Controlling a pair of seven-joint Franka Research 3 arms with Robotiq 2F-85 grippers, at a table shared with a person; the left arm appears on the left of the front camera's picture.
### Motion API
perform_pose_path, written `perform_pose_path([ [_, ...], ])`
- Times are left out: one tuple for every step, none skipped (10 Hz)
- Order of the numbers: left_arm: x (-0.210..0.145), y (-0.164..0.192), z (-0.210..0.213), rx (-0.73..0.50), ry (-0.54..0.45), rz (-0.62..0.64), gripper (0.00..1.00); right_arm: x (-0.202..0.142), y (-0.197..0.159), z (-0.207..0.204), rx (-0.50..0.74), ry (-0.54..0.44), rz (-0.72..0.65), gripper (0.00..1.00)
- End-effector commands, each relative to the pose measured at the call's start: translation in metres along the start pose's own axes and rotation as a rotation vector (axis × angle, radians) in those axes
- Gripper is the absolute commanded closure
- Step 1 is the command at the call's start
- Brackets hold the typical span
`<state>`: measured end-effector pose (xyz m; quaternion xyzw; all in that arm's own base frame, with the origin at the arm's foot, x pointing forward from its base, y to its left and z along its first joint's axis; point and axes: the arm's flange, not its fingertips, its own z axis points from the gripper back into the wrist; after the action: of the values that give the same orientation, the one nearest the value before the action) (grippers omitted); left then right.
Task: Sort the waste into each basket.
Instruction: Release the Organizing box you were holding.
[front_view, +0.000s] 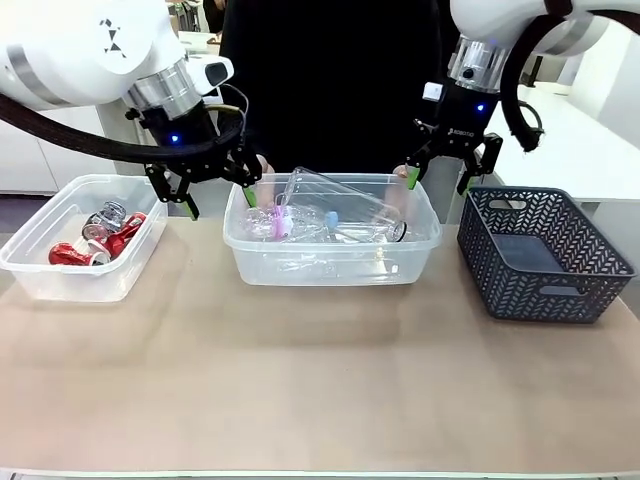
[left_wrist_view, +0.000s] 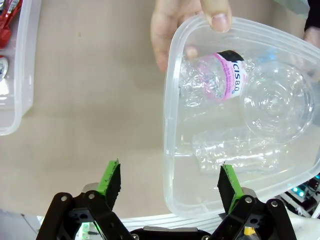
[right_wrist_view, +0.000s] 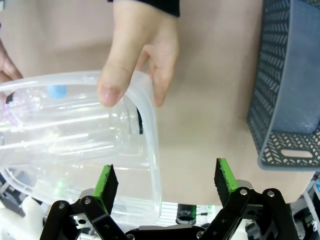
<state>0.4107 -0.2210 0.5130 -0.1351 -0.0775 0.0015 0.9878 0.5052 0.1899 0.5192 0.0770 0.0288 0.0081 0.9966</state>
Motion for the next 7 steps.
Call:
perform_pose_path([
  [0.0,0.0,0.001,0.014,-0.005,0.014,0.0,0.0,0.0,0.001,0.004,0.0,-0.003,0.0],
  [0.0,0.0,0.001,0.014,-0.005,0.014,0.0,0.0,0.0,0.001,0.004,0.0,-0.003,0.0],
  [0.0,0.0,0.0,0.0,0.0,0.0,0.03,0.0,0.0,0.0,0.0,0.0,0.0,0.02],
  [-0.011,-0.012,0.029,0.035,-0.051,-0.067,0.0,-0.034,0.0,0.015,0.011,-0.044,0.068,0.0],
  [-0.037,-0.012,0.06,0.022,-0.108,-0.117,0.0,-0.078,-0.01,0.031,0.038,-0.061,0.083,0.0],
  [-0.066,-0.003,0.084,-0.014,-0.125,-0.133,0.0,-0.12,-0.026,0.042,0.089,-0.084,0.085,0.0],
  [-0.098,0.008,0.101,-0.061,-0.085,-0.157,0.0,-0.163,-0.041,0.049,0.112,-0.099,0.166,0.0],
])
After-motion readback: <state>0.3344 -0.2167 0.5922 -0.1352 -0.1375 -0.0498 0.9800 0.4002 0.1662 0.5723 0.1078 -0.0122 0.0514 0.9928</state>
